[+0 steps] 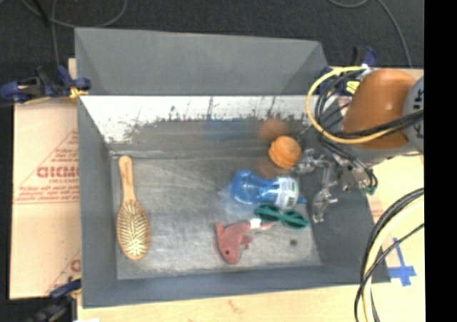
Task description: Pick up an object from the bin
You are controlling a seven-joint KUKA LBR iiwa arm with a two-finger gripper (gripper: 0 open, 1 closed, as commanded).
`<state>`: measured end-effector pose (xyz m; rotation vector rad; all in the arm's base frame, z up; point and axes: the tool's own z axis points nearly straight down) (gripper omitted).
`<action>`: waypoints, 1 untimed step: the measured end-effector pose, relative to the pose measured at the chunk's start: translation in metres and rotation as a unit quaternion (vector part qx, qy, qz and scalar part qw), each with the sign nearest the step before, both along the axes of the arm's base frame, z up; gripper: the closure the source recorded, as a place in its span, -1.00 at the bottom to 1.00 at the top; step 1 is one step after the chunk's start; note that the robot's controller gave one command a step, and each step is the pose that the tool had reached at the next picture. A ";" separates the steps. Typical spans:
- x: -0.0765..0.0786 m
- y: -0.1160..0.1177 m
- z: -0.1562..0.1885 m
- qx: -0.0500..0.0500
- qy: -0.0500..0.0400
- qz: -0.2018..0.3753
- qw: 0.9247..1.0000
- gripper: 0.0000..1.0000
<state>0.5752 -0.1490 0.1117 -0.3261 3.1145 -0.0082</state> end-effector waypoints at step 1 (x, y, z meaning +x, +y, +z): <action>-0.007 0.007 -0.019 0.001 0.002 0.092 0.996 -1.00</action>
Offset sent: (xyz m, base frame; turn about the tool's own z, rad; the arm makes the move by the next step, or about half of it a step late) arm -0.0134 0.0135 -0.0417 0.0801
